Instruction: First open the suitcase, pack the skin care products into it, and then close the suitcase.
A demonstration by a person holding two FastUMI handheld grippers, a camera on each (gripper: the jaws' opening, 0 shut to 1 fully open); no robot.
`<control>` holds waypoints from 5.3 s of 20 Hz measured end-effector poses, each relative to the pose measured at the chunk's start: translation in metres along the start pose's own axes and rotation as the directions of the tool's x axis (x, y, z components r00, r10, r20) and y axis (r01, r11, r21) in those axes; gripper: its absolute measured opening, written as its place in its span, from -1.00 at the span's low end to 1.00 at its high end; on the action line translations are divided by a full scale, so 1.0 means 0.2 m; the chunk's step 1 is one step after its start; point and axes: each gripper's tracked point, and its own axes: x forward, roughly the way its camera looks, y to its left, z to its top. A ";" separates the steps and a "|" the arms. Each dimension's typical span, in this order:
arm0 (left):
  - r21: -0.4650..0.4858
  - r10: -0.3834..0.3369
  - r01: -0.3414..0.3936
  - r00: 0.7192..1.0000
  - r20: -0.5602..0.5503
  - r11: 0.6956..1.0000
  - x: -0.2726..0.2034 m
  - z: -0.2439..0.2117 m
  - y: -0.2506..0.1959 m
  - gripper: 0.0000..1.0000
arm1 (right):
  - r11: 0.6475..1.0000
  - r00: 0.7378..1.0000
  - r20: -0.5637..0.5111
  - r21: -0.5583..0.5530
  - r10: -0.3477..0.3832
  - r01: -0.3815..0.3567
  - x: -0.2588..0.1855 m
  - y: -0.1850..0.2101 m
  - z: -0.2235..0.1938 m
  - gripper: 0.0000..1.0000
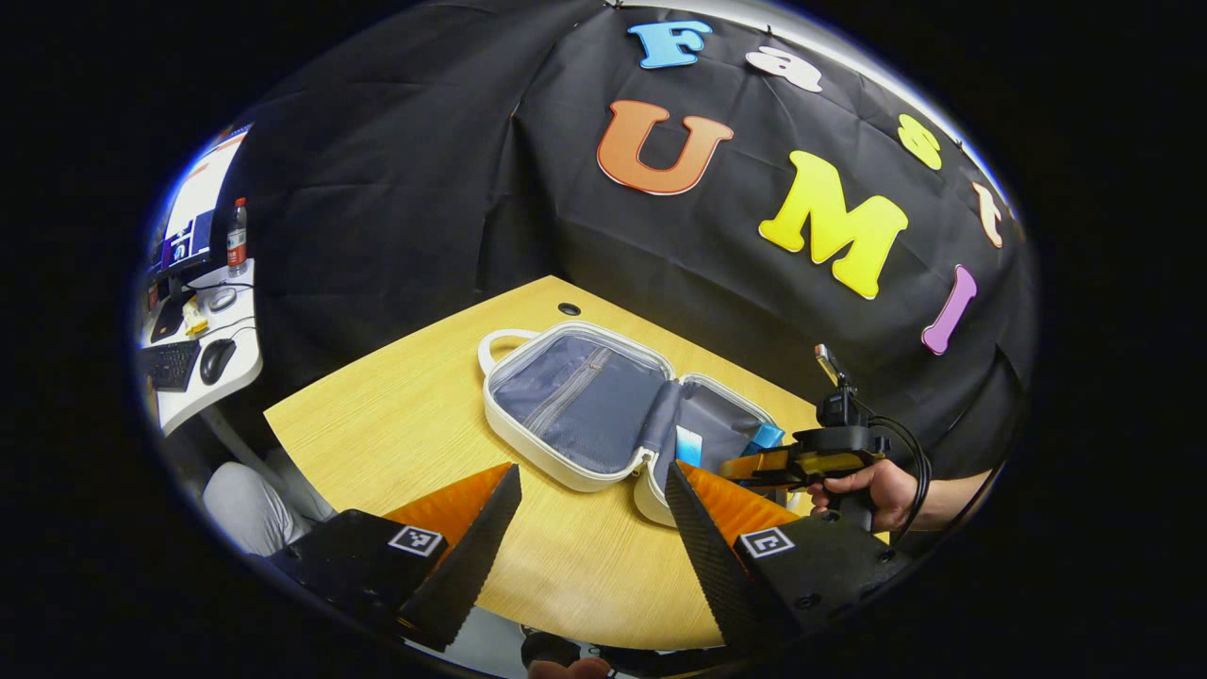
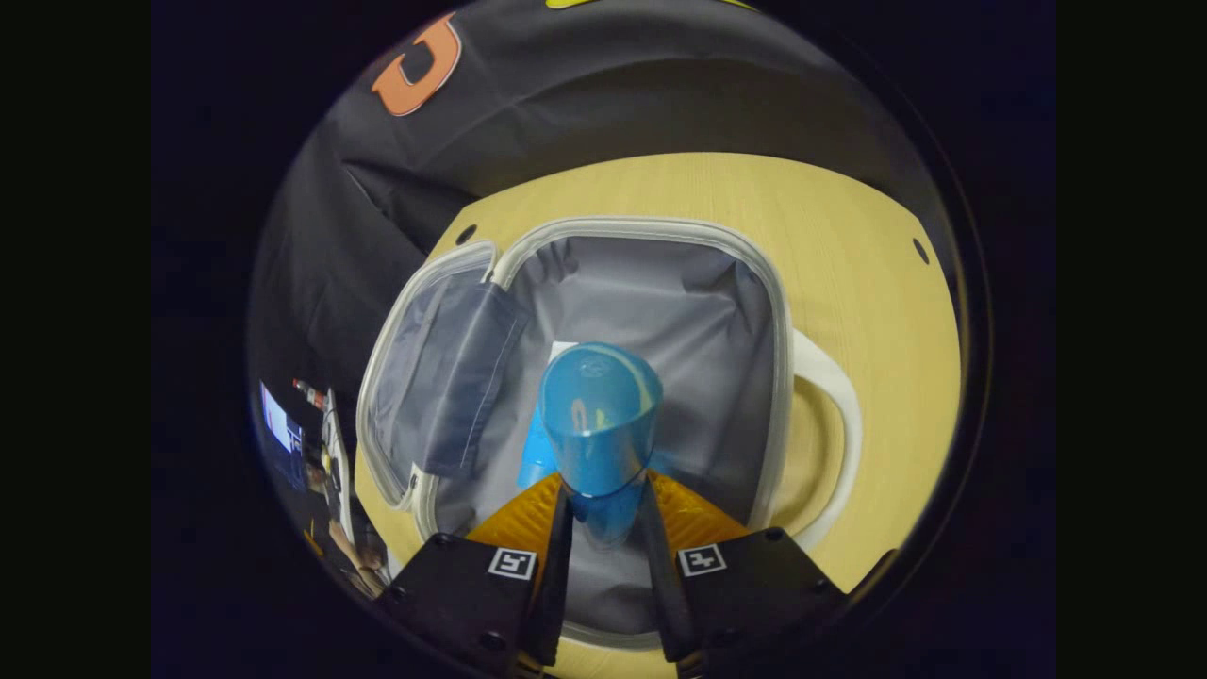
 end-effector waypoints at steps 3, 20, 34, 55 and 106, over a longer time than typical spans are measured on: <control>0.004 -0.007 0.007 1.000 0.004 1.000 0.02 0.03 0.02 0.96 | 0.999 1.000 -0.004 0.044 -0.021 0.021 0.04 0.01 0.02 -0.24; -0.002 -0.033 0.033 0.999 0.018 0.999 0.01 0.06 0.01 0.96 | 0.985 0.984 -0.059 0.028 -0.166 0.168 0.16 -0.01 0.02 -0.30; 0.052 -0.139 0.136 0.989 0.056 0.989 0.11 0.19 0.01 0.96 | 0.942 0.974 0.194 -0.290 -0.113 0.167 -0.28 0.05 0.05 0.43; -0.622 -0.313 0.232 0.949 -0.022 0.748 1.28 0.26 0.74 0.82 | 0.825 0.934 0.342 -0.497 -0.100 0.270 -0.82 -0.17 -0.13 0.59; 0.127 -0.589 0.663 0.724 -0.361 0.738 0.63 -0.32 -1.55 -0.79 | 0.898 0.707 0.608 0.025 -0.362 0.439 -1.77 -1.24 -0.37 0.58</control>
